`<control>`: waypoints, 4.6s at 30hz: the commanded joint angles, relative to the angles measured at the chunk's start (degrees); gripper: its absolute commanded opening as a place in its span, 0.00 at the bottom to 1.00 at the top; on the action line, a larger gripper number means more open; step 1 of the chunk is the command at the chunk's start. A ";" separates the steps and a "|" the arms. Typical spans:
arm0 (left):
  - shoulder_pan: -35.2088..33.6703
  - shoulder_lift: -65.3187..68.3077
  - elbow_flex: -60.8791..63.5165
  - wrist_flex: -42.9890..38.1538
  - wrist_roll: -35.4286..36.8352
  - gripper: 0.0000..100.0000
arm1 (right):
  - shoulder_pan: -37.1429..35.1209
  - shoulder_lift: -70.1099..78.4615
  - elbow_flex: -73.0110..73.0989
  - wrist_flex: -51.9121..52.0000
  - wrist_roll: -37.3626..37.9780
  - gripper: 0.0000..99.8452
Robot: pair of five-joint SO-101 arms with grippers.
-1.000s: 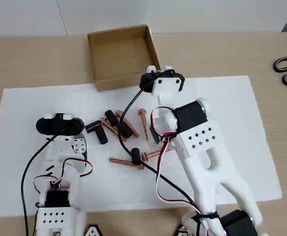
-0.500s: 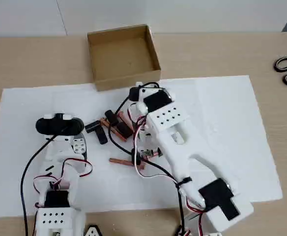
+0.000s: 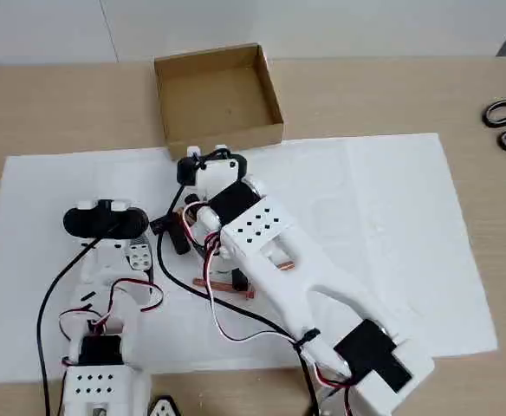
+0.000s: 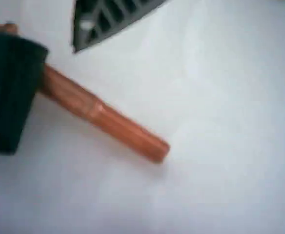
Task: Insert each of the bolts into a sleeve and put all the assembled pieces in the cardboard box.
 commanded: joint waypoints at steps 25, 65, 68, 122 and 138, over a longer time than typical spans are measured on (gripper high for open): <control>-0.18 -0.26 -0.57 -0.18 0.00 0.01 | 0.04 10.15 -2.37 -7.69 -2.90 0.16; -0.18 -0.26 -0.57 -0.26 0.00 0.01 | 3.12 19.12 -4.75 -7.16 -1.23 0.00; -0.18 -0.26 -0.57 -0.26 0.00 0.01 | 3.12 19.12 -6.07 -6.11 -1.14 0.00; -0.18 -0.26 -0.57 -0.26 -0.18 0.01 | 29.85 14.11 -30.15 3.38 29.63 0.01; -0.18 -0.26 -0.57 -0.26 -0.18 0.01 | 30.37 13.49 -5.54 -17.71 26.37 0.01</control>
